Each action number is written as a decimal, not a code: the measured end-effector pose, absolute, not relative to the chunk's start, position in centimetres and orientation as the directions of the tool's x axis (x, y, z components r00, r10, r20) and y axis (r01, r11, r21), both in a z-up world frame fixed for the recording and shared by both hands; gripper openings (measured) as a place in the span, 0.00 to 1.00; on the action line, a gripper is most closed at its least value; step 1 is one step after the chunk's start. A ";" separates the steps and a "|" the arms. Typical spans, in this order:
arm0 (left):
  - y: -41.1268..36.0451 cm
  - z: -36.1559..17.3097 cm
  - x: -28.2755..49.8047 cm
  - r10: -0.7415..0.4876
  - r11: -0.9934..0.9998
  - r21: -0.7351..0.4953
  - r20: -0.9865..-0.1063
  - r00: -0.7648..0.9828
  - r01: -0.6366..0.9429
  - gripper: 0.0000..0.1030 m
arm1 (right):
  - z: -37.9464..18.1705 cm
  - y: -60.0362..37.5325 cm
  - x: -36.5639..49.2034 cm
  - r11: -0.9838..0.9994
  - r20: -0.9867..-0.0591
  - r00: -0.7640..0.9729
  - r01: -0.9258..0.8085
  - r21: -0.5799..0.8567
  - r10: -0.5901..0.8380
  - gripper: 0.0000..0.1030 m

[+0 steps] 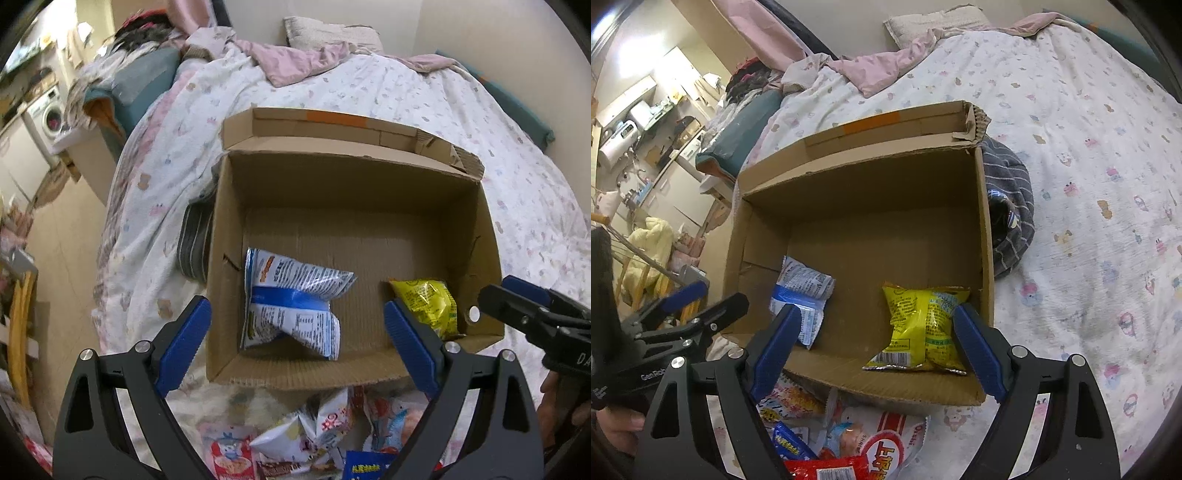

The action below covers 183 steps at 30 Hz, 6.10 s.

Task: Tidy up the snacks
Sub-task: 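Open both tools to drop the bags into the box, then move both tools back over the remaining snack pile, then grasp the red snack bag with the right tool while the left tool grasps the pink pouch, then lift both held snacks and carry them over the box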

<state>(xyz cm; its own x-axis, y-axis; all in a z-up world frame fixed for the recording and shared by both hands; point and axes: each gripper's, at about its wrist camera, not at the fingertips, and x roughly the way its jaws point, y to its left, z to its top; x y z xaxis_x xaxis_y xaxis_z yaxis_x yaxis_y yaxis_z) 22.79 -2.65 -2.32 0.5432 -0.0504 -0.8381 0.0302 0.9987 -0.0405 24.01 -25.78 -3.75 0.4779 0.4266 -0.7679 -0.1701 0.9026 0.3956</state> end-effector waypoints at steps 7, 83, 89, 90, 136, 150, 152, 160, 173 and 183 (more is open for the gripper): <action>-1.5 -1.1 21.1 -0.031 0.999 -0.033 -0.827 0.562 0.006 0.90 | -2.6 -26.4 22.5 0.897 -0.748 0.500 -0.177 0.404 0.436 0.85; 5.2 -3.3 8.4 -0.042 0.978 -0.142 -0.853 0.519 -0.154 0.90 | -9.6 -22.9 10.4 0.864 -0.856 0.168 -0.230 0.449 0.489 0.74; 4.4 -3.7 8.7 -0.034 0.980 -0.129 -0.862 0.506 -0.154 0.90 | -7.3 -25.8 9.6 0.844 -0.812 0.242 -0.232 0.484 0.532 0.72; 4.3 -3.8 8.7 -0.032 0.980 -0.127 -0.863 0.503 -0.155 0.90 | -7.1 -26.0 9.5 0.843 -0.806 0.255 -0.230 0.486 0.534 0.72; 2.7 -16.6 13.7 -0.004 0.984 -0.021 -0.995 0.100 -0.177 0.84 | -3.5 -28.8 11.5 0.767 -0.667 0.437 -0.091 0.635 0.604 0.72; 2.7 -15.2 11.9 -0.038 0.985 -0.061 -0.989 0.141 -0.163 0.47 | -3.4 -28.9 10.9 0.782 -0.676 0.445 -0.096 0.616 0.587 0.72; 2.9 -14.6 11.3 -0.046 0.984 -0.072 -0.987 0.152 -0.165 0.47 | -3.3 -28.8 10.9 0.788 -0.681 0.446 -0.097 0.608 0.581 0.72; 4.2 -11.4 9.8 -0.021 0.977 -0.070 -0.972 0.234 -0.202 0.47 | -3.4 -28.9 10.6 0.802 -0.688 0.454 -0.108 0.588 0.566 0.72; 2.8 -1.8 10.8 -0.071 0.986 -0.128 -0.898 0.435 -0.105 0.47 | -1.1 -29.9 10.5 0.761 -0.598 0.529 -0.155 0.630 0.602 0.72; 0.1 1.2 15.8 -0.075 0.996 -0.087 -0.857 0.510 0.000 0.47 | 1.6 -30.1 14.2 0.756 -0.548 0.577 -0.201 0.623 0.606 0.72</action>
<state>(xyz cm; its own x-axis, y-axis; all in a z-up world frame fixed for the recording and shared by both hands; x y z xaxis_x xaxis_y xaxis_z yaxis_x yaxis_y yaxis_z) 15.79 0.08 1.19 0.5099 -0.0750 -0.8569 0.0002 0.9962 -0.0871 14.23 -30.12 1.64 0.5769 0.6055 -0.5482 -0.2013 0.7558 0.6230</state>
